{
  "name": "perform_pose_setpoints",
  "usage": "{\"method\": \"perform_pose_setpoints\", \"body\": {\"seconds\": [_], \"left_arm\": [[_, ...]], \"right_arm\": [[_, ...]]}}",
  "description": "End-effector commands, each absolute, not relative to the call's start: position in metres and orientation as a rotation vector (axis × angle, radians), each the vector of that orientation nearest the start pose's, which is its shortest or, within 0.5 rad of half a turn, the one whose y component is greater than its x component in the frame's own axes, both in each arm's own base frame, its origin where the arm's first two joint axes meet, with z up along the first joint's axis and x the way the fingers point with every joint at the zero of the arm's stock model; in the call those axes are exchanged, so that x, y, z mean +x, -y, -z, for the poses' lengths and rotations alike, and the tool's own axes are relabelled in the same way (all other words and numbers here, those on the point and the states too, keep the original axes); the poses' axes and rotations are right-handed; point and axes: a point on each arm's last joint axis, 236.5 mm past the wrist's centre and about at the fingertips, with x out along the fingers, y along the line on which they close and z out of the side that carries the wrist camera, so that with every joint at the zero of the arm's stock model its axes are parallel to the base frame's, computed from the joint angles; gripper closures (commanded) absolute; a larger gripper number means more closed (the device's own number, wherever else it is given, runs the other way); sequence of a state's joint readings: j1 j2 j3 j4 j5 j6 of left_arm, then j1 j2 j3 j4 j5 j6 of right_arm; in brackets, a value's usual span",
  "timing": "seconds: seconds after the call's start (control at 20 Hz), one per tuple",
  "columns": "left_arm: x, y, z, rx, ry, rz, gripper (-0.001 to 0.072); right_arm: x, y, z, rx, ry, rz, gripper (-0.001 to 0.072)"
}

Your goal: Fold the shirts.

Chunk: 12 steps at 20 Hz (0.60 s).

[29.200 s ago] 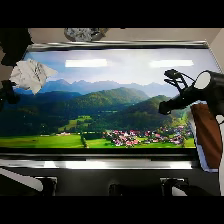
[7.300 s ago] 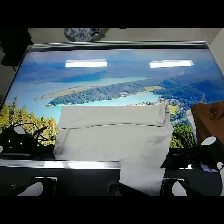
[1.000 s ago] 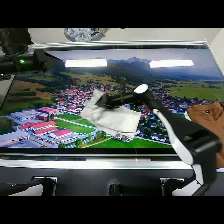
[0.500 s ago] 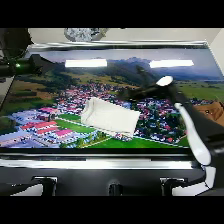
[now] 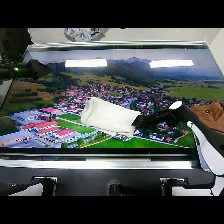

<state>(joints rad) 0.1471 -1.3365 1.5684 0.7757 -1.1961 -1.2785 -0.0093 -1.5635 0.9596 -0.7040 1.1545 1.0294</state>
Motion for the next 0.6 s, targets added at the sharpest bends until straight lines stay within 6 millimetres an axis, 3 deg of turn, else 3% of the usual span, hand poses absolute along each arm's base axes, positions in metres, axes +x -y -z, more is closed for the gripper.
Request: {"method": "perform_pose_setpoints", "body": {"seconds": [0.0,0.1,0.2,0.3,0.45,0.55], "left_arm": [[0.457,0.096,-0.188,-0.423,-0.820,0.529,0.0674],[0.453,0.099,-0.176,-0.432,-0.854,0.533,0.0674],[0.449,0.101,-0.164,-0.442,-0.884,0.534,0.0674],[0.446,0.101,-0.155,-0.451,-0.909,0.533,0.0674],[0.446,0.101,-0.151,-0.404,-0.897,0.554,0.0674],[0.446,0.101,-0.151,-0.401,-0.896,0.556,0.0674]], "right_arm": [[0.337,-0.190,0.100,0.628,-1.426,-0.674,0.0183],[0.356,-0.205,0.087,0.650,-1.313,-0.720,0.0653],[0.382,-0.200,0.052,0.629,-1.182,-0.788,0.0660],[0.413,-0.170,0.003,0.567,-1.066,-0.792,0.0660],[0.443,-0.079,-0.078,0.517,-0.966,-0.643,0.0661],[0.437,-0.008,-0.118,0.480,-0.951,-0.513,0.0661]]}}
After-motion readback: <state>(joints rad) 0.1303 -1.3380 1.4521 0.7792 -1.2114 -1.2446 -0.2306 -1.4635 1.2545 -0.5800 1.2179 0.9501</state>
